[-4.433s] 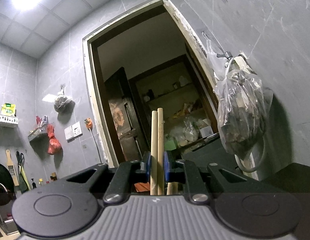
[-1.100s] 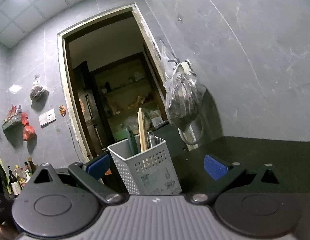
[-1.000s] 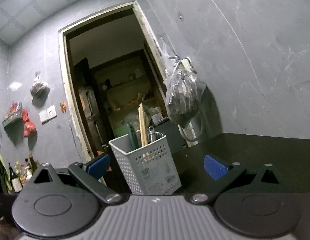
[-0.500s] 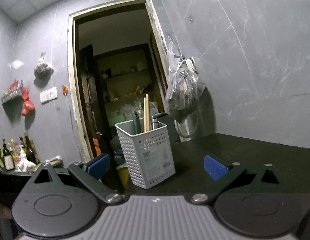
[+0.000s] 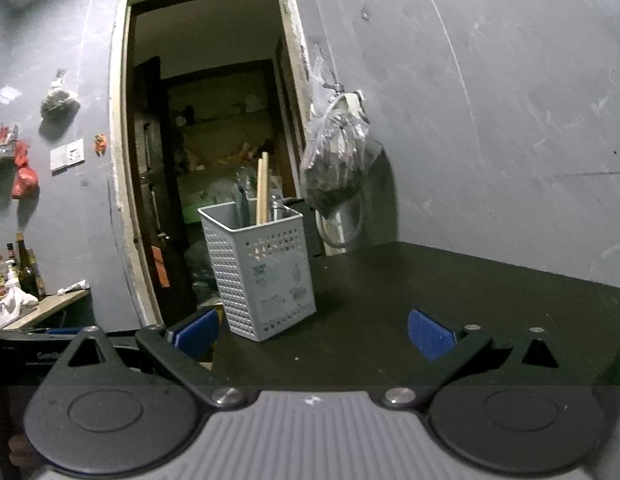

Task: Organize utensils

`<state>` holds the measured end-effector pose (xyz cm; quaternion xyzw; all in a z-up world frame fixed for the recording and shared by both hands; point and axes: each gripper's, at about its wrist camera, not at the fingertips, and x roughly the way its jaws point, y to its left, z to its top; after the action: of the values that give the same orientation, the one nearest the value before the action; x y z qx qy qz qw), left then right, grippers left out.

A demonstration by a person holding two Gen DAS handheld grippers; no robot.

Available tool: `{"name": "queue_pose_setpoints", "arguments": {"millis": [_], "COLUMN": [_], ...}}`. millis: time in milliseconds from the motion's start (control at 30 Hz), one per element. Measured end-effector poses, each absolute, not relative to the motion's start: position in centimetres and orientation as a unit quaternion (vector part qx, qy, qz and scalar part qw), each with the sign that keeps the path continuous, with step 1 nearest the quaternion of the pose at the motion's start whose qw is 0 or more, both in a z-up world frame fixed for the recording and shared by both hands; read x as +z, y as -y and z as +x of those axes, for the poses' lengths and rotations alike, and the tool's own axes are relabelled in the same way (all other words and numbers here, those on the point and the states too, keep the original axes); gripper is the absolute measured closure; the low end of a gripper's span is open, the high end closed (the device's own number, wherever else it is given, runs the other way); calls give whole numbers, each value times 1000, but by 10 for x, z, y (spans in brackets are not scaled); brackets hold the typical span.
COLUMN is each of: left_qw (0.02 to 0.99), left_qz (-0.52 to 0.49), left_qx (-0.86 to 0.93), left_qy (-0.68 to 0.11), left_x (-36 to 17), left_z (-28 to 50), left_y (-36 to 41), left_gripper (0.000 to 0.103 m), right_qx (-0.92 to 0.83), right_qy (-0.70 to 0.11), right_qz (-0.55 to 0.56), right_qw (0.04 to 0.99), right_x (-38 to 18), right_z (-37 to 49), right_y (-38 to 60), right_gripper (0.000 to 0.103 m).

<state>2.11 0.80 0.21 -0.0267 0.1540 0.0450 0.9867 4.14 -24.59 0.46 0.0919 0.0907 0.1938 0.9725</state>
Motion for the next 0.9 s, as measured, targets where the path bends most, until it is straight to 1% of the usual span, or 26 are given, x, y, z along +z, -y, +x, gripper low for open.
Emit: {"name": "queue_pose_setpoints", "arguments": {"millis": [900], "left_qw": [986], "left_qz": [-22], "left_qx": [41], "left_qy": [-158], "left_x": [-1], "left_z": [26], "left_y": [-8], "left_gripper": [1], "right_qx": [188], "right_qy": [-110], "right_qz": [88], "right_qw": [972], "right_x": [0], "right_z": [52], "right_y": [244], "right_gripper": [0]}}
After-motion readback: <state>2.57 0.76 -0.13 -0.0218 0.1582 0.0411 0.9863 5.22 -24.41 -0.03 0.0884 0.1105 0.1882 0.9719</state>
